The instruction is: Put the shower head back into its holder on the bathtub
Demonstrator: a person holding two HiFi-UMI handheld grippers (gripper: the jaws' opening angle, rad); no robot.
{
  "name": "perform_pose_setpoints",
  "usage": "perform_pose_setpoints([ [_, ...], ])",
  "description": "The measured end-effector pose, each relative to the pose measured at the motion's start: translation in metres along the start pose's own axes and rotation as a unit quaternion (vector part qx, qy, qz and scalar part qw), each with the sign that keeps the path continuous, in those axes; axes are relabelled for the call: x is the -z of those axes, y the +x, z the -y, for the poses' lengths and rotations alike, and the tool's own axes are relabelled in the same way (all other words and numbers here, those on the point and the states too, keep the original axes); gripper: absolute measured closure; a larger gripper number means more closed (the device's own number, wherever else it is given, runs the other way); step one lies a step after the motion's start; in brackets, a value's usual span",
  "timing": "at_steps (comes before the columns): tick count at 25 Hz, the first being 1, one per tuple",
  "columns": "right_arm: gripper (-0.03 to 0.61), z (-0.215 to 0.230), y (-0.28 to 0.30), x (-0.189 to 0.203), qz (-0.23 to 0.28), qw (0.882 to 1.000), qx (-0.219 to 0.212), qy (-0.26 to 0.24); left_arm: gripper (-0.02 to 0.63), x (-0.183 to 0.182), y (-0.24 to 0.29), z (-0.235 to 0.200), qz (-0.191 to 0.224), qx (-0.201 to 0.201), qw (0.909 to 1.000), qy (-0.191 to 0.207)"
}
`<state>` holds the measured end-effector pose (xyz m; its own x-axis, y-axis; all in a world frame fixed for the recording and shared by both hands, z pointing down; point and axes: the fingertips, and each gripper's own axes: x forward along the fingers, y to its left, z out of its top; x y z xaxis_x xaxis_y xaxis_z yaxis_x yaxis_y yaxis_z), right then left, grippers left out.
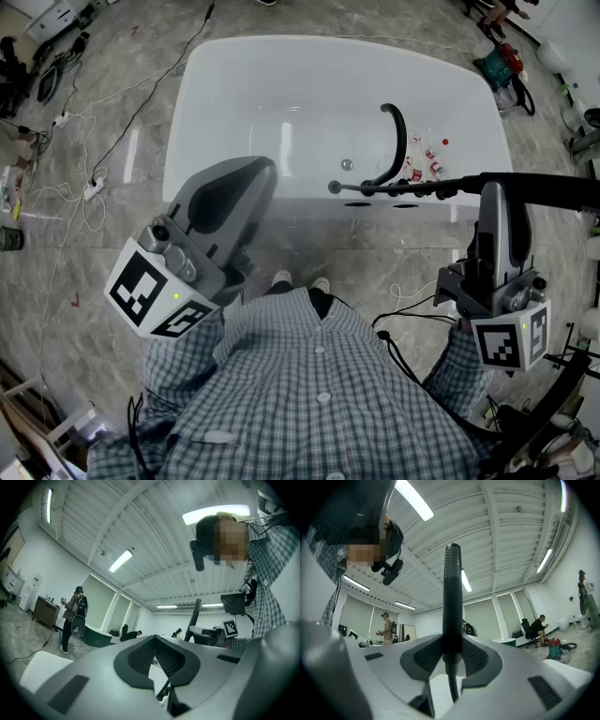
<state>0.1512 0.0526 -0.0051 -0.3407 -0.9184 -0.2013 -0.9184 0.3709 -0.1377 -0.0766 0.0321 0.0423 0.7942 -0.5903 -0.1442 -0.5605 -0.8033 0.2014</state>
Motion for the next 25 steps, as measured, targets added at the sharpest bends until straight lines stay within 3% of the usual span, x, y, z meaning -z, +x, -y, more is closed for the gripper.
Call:
perform_pose_setpoints([
  [25, 0.456, -0.0055, 0.0066, 0.0016, -0.014, 1.000, -0.009, -0.019, 0.606, 0.0022, -0.0018, -0.0023, -0.002, -0.006, 1.0000, -0.001],
])
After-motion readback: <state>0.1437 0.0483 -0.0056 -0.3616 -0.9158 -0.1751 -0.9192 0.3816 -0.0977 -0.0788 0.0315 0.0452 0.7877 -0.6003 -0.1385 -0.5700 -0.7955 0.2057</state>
